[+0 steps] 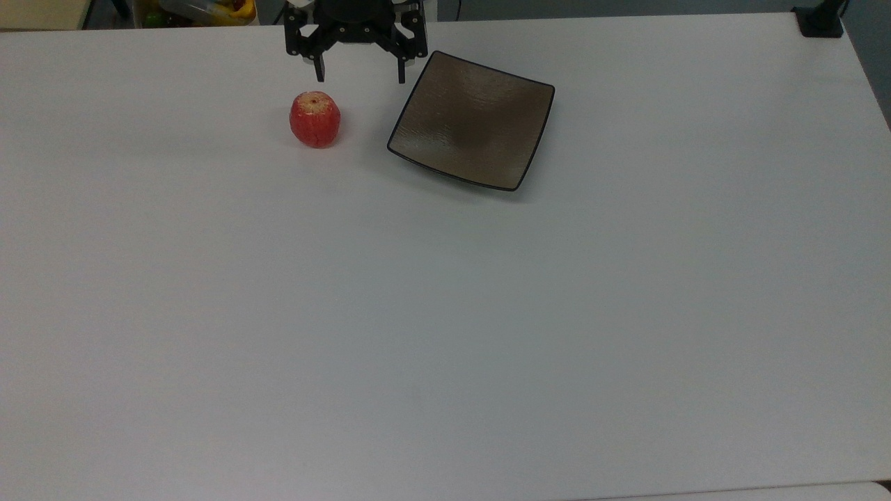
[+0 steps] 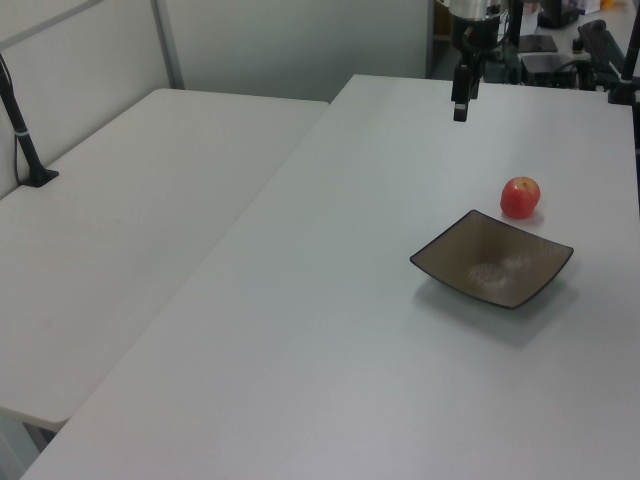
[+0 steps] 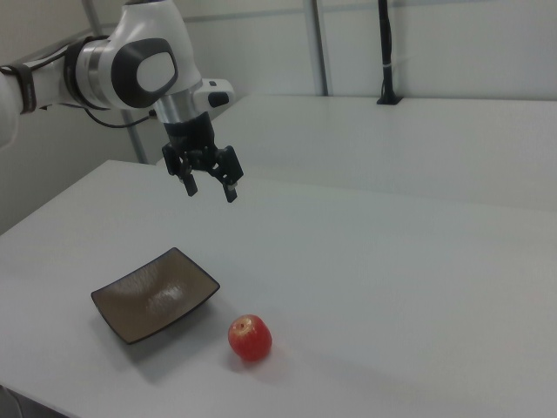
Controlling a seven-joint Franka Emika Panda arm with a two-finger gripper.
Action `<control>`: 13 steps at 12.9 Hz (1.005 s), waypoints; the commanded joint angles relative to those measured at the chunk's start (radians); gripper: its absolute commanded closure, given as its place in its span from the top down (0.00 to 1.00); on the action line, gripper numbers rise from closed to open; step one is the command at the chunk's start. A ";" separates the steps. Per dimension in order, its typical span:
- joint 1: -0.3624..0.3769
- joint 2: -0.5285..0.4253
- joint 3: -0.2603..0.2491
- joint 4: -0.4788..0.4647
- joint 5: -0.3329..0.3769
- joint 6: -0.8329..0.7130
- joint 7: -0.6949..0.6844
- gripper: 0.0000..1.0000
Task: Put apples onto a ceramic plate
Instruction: 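Move the open gripper over the red apple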
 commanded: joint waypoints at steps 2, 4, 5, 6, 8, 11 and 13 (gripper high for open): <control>0.012 -0.035 -0.010 -0.023 -0.011 -0.016 -0.007 1.00; 0.011 -0.035 -0.010 -0.023 -0.011 -0.016 -0.007 1.00; 0.011 -0.035 -0.010 -0.023 -0.011 -0.016 -0.007 1.00; 0.011 -0.035 -0.010 -0.023 -0.011 -0.016 -0.007 1.00; 0.008 -0.035 -0.010 -0.024 -0.011 -0.016 -0.008 1.00; 0.003 -0.073 -0.016 -0.101 -0.018 0.006 -0.019 1.00; 0.003 -0.109 -0.018 -0.171 -0.054 0.021 -0.024 1.00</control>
